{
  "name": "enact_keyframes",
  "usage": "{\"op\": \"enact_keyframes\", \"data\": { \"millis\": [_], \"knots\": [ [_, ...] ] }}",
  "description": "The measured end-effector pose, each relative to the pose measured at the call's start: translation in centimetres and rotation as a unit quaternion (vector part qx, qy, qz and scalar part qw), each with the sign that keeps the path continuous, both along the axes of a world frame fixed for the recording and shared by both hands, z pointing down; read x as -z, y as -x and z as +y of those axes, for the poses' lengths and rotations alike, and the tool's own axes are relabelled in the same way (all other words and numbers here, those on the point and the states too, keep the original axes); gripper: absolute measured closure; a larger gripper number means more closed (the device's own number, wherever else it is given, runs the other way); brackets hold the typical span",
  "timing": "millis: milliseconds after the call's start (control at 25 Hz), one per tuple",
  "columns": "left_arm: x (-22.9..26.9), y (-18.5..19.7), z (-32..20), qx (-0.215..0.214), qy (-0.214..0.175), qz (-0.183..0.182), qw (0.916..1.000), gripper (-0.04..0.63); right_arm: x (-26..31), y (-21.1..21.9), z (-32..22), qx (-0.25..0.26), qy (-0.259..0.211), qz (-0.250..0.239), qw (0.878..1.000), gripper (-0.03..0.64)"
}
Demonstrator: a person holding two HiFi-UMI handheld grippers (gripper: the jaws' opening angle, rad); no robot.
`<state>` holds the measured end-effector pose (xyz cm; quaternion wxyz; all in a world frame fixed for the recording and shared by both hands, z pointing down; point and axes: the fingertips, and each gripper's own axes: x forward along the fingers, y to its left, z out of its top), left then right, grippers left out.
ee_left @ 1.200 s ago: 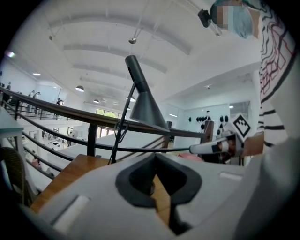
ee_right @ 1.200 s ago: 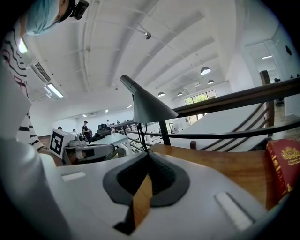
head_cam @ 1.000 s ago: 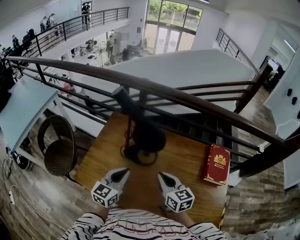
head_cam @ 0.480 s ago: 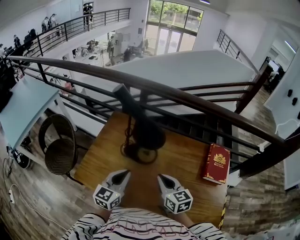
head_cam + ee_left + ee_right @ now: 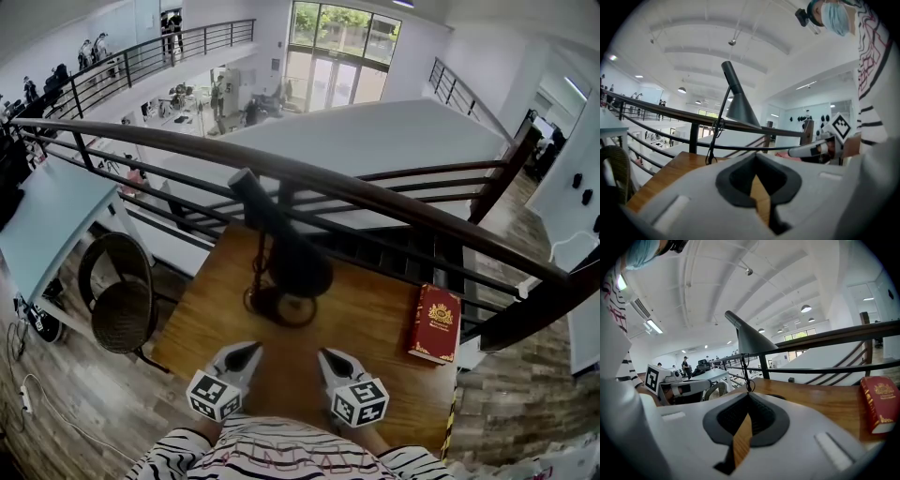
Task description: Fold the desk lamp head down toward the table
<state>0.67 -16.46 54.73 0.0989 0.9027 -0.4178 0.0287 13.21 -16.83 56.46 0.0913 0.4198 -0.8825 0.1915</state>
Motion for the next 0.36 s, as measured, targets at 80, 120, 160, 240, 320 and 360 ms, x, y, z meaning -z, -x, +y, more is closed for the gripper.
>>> {"op": "enact_keyframes", "data": {
  "millis": [80,120,160,240,320,360],
  "knots": [
    [-0.06,-0.04,0.09,-0.003,0.0,0.002,1.0,0.594,-0.14,-0.01,-0.07,-0.002,0.002,-0.002,1.0,0.617],
    [-0.07,-0.07,0.14,-0.004,0.001,0.003,1.0,0.594,-0.19,-0.01,-0.11,-0.003,0.003,-0.002,1.0,0.617],
    [-0.09,-0.07,0.19,-0.005,0.001,0.004,1.0,0.594,-0.24,0.02,-0.14,-0.003,0.003,-0.002,1.0,0.617],
    [-0.13,-0.04,0.3,-0.006,0.003,0.005,1.0,0.594,-0.29,0.09,-0.13,-0.002,0.004,-0.002,1.0,0.617],
    [-0.16,-0.04,0.38,-0.009,0.004,0.006,0.9999,0.594,-0.3,0.08,-0.12,-0.002,0.004,-0.001,1.0,0.617],
    [-0.16,-0.04,0.4,-0.01,0.004,0.007,0.9999,0.594,-0.3,0.07,-0.12,-0.002,0.004,0.0,1.0,0.617]
  ]
}}
